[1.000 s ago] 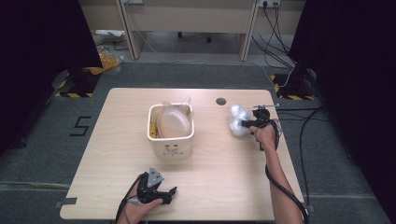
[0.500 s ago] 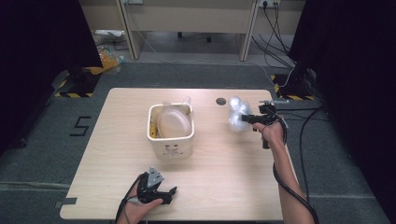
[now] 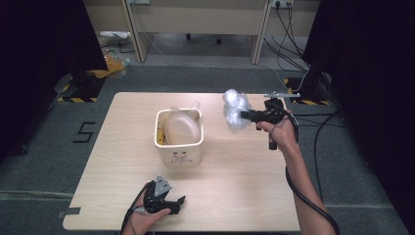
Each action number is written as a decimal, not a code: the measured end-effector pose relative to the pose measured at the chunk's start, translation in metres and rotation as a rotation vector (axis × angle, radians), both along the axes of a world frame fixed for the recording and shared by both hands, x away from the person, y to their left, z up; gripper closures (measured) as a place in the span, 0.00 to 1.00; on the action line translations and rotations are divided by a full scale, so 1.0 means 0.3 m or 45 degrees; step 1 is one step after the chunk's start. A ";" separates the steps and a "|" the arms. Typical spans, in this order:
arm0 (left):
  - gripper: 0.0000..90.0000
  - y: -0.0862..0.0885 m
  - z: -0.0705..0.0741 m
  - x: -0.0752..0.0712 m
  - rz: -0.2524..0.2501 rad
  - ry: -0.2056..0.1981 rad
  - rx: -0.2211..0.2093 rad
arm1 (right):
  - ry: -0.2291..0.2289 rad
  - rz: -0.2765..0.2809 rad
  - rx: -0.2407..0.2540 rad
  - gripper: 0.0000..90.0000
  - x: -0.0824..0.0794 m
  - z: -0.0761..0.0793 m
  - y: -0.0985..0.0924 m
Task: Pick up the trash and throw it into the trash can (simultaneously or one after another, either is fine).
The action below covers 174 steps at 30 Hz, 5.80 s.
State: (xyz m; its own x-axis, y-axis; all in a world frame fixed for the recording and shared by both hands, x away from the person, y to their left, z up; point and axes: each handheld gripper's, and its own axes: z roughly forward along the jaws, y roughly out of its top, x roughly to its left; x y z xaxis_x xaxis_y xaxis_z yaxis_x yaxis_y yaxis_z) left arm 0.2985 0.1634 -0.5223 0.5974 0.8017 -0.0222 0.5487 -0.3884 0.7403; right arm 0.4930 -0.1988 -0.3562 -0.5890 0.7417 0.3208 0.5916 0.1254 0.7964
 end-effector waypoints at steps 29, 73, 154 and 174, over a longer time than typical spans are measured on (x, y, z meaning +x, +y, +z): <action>0.16 0.000 0.000 0.000 0.003 -0.002 -0.001 | -0.013 0.403 -0.001 0.81 -0.042 0.117 0.474; 0.16 0.001 -0.002 -0.006 -0.002 -0.006 0.001 | 0.299 0.571 -0.481 0.84 0.034 -0.122 0.738; 0.15 -0.001 -0.002 -0.006 0.006 -0.008 -0.003 | -0.043 0.187 -0.020 0.36 -0.179 -0.104 0.120; 0.15 -0.002 -0.002 -0.006 0.008 -0.007 -0.006 | -0.014 0.127 -0.019 0.36 -0.236 -0.208 0.040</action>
State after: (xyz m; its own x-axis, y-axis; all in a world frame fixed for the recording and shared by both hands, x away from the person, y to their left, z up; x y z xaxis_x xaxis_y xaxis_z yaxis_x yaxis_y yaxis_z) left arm 0.2968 0.1629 -0.5230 0.5925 0.8053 -0.0226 0.5472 -0.3816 0.7450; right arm 0.4223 -0.1868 -0.4187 -0.6634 0.6841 0.3031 0.5668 0.1951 0.8004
